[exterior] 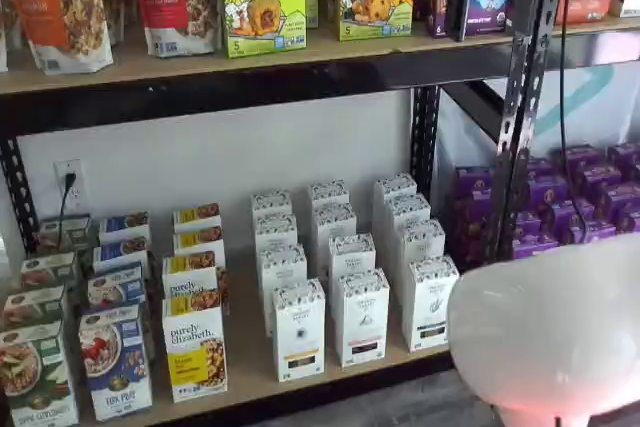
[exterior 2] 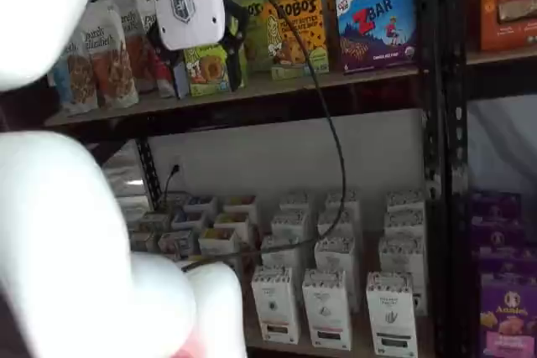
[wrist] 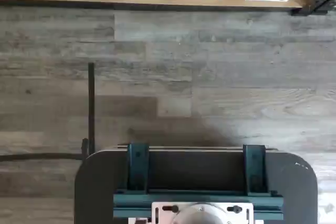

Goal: Pick up the white box with a green strip in the middle, on the bottom shelf, the sixth box from the left

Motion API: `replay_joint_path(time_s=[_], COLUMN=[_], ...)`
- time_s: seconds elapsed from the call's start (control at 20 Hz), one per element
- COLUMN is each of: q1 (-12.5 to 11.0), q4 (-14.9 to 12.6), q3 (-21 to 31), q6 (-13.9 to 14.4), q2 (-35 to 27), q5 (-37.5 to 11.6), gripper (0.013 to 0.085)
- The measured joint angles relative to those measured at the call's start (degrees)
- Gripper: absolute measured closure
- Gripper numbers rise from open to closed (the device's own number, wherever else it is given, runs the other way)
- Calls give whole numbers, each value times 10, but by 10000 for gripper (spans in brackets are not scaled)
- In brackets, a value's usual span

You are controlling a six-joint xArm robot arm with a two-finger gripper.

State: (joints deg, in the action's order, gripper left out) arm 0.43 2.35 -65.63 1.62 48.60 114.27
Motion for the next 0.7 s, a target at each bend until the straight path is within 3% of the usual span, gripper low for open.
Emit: replay_joint_path(time_s=[0.05, 0.15, 0.2, 0.3, 0.5, 0.7], q1=[14, 63, 66, 66, 38, 32], q4=[-15, -70, -75, -76, -58, -78], q3=[-1, -4, -4, 2, 38, 89], q6=[7, 31, 33, 34, 17, 10], q2=[-1, -7, -7, -6, 5, 18], q5=[3, 11, 12, 9, -30, -88], gripper=[130, 130, 130, 130, 130, 130])
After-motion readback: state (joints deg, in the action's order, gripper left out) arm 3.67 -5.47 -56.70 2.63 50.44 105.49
